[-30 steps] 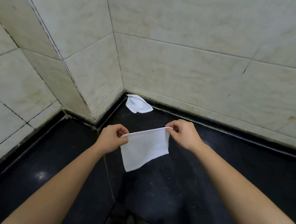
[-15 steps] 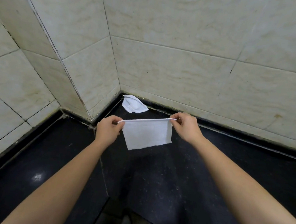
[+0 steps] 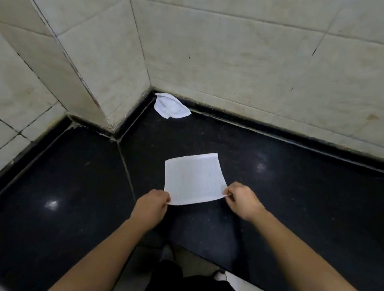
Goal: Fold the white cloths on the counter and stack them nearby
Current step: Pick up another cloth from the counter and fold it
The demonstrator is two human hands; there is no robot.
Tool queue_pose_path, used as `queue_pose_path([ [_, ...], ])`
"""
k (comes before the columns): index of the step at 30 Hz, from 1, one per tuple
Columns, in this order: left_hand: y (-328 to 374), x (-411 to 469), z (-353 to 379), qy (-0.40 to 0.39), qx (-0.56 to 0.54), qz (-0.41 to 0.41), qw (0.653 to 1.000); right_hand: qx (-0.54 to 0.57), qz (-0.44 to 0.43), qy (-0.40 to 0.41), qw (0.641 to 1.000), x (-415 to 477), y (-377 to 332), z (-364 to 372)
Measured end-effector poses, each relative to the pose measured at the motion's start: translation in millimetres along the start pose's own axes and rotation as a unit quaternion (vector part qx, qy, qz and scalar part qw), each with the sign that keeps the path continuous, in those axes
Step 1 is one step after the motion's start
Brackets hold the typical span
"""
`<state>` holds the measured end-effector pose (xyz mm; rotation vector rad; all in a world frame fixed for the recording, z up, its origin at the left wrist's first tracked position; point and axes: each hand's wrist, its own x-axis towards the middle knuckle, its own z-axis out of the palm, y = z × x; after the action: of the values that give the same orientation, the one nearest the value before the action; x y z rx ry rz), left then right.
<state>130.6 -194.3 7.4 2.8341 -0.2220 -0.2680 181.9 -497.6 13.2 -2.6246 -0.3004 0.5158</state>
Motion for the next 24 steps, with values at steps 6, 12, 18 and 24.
queue_pose_path([
  [6, -1, -34, 45, -0.156, 0.063, 0.036, 0.985, -0.075, -0.005, -0.119, 0.990, -35, 19, 52],
  [12, -11, -20, 45, -0.162, -0.034, 0.000, 0.986, -0.083, 0.008, -0.122, 0.989, -17, 23, 43],
  [18, -30, 33, 37, -0.071, -0.310, -0.235, 0.919, 0.108, 0.123, -0.004, 0.986, 40, 18, 28],
  [24, -41, 82, 38, 0.037, -0.465, -0.378, 0.800, 0.264, 0.217, 0.090, 0.936, 100, 8, 26],
])
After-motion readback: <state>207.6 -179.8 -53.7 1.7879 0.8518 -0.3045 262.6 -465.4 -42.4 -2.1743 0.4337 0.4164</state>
